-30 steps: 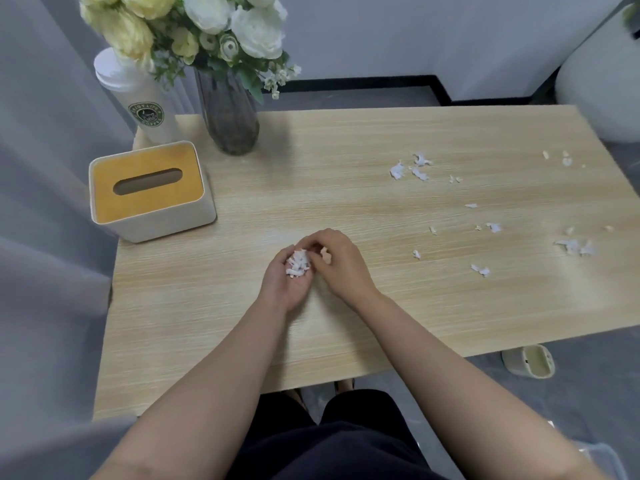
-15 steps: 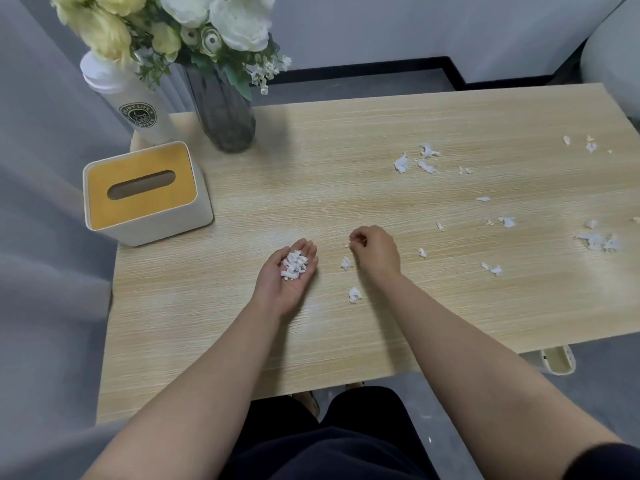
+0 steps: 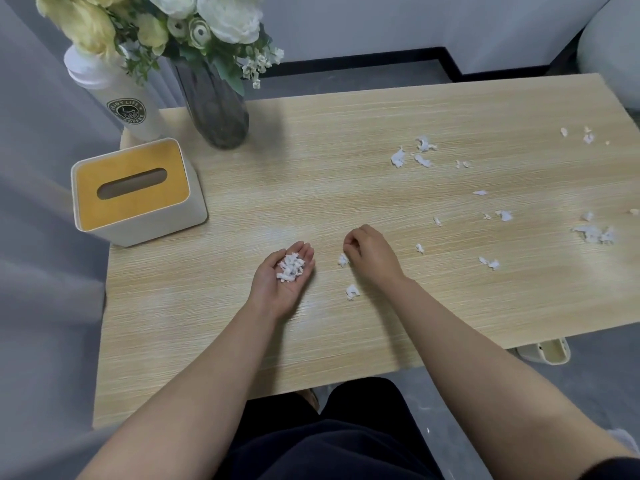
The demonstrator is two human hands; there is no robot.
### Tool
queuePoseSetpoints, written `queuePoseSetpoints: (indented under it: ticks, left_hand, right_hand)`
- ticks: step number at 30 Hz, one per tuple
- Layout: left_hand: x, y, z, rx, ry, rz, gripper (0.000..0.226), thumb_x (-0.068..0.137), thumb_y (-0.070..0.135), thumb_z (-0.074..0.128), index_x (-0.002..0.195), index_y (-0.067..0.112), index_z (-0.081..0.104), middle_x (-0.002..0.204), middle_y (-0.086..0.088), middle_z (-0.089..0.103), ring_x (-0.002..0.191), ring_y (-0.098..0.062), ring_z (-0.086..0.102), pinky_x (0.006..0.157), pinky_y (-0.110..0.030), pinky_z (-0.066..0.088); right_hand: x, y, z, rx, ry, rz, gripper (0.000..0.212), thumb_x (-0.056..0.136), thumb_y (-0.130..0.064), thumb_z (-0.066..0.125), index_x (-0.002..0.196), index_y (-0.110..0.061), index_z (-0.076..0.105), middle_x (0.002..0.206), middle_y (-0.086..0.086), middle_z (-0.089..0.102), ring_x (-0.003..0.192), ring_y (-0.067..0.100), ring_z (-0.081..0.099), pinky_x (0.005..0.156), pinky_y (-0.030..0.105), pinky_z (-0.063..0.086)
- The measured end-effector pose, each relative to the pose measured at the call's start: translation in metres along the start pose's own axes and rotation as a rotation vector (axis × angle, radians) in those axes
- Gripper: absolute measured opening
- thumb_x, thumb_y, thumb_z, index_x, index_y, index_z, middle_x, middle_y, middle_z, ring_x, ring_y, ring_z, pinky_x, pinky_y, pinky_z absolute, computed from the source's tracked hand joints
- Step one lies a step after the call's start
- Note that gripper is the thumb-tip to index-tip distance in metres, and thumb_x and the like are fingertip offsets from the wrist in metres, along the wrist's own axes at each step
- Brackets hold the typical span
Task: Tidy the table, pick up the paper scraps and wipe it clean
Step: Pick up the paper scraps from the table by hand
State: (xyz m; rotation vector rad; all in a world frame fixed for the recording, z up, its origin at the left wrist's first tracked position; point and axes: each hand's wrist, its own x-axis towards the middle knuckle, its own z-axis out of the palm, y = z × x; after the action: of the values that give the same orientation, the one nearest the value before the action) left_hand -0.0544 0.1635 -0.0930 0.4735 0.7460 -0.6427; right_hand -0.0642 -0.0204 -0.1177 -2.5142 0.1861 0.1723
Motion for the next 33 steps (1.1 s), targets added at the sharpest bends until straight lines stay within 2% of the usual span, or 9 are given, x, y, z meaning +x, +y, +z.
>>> queuePoseSetpoints:
  ticks: [4,8,11,14,18,22,25,29,33]
  left_hand:
    - [-0.001,-0.005,0.0,0.031,-0.009,-0.018,0.031,0.098,0.015,0.035,0.096,-0.001,0.062,0.081,-0.012,0.072,0.071,-0.021,0.072,0.073,-0.033,0.056]
    - [-0.002,-0.009,0.0,0.034,-0.009,-0.028,0.031,0.098,0.015,0.036,0.096,-0.002,0.062,0.081,-0.013,0.072,0.071,-0.023,0.072,0.074,-0.035,0.056]
    - [-0.004,-0.009,-0.002,0.038,-0.008,-0.029,0.031,0.098,0.015,0.036,0.096,-0.002,0.062,0.08,-0.014,0.072,0.07,-0.023,0.072,0.073,-0.036,0.056]
    - [-0.005,-0.012,-0.004,0.055,-0.015,-0.038,0.032,0.099,0.015,0.035,0.095,-0.002,0.062,0.079,-0.013,0.072,0.07,-0.022,0.072,0.074,-0.035,0.056]
    - [-0.004,-0.023,-0.003,0.08,-0.026,-0.07,0.033,0.098,0.014,0.033,0.095,-0.001,0.061,0.078,-0.012,0.072,0.069,-0.021,0.072,0.068,-0.031,0.057]
    - [-0.005,-0.032,0.001,0.087,-0.041,-0.093,0.033,0.098,0.014,0.033,0.096,-0.001,0.061,0.078,-0.012,0.072,0.07,-0.022,0.072,0.069,-0.032,0.057]
    - [-0.005,-0.034,0.003,0.109,-0.045,-0.099,0.033,0.098,0.015,0.032,0.095,-0.001,0.061,0.078,-0.012,0.072,0.072,-0.021,0.071,0.07,-0.03,0.057]
    - [-0.006,-0.038,0.005,0.118,-0.033,-0.099,0.034,0.099,0.015,0.031,0.095,-0.001,0.061,0.076,-0.012,0.072,0.086,-0.022,0.065,0.085,-0.031,0.05]
    - [-0.002,-0.043,0.007,0.118,-0.05,-0.094,0.035,0.098,0.014,0.031,0.097,-0.002,0.061,0.08,-0.013,0.073,0.073,-0.022,0.072,0.077,-0.031,0.055]
  right_hand:
    - [-0.015,0.003,0.004,-0.073,-0.087,-0.108,0.012,0.09,-0.012,0.053,0.092,-0.007,0.063,0.101,0.007,0.059,0.097,0.023,0.05,0.08,0.036,0.046]
    - [-0.02,0.0,0.01,-0.153,-0.119,-0.176,0.014,0.091,-0.007,0.05,0.09,0.0,0.062,0.096,0.012,0.057,0.089,0.028,0.054,0.073,0.041,0.048]
    - [-0.022,-0.001,0.005,-0.155,-0.134,-0.161,0.013,0.09,-0.006,0.049,0.093,-0.002,0.06,0.091,0.011,0.057,0.083,0.028,0.055,0.069,0.038,0.045]
    - [-0.031,0.0,-0.006,-0.059,-0.143,-0.062,0.015,0.09,-0.011,0.054,0.104,-0.01,0.058,0.09,0.001,0.055,0.082,0.02,0.053,0.07,0.029,0.041]
    - [-0.048,0.0,-0.012,-0.052,-0.23,-0.035,0.023,0.089,-0.011,0.056,0.111,-0.01,0.063,0.105,0.006,0.064,0.095,0.02,0.057,0.08,0.025,0.04]
    - [-0.059,0.004,-0.004,-0.193,-0.282,-0.02,0.029,0.091,-0.015,0.055,0.119,-0.011,0.057,0.115,0.009,0.059,0.104,0.025,0.055,0.085,0.031,0.04]
    - [-0.064,0.005,0.002,-0.236,-0.23,-0.003,0.025,0.091,-0.014,0.054,0.115,-0.009,0.058,0.113,0.01,0.055,0.104,0.027,0.053,0.081,0.035,0.042]
    - [-0.071,0.003,0.005,-0.223,-0.133,0.001,0.018,0.09,-0.013,0.054,0.106,-0.008,0.059,0.109,0.009,0.052,0.1,0.025,0.051,0.073,0.034,0.044]
    - [-0.076,-0.004,-0.007,-0.078,-0.019,0.101,0.015,0.09,-0.016,0.054,0.103,-0.01,0.06,0.099,0.007,0.059,0.092,0.024,0.055,0.073,0.032,0.041]
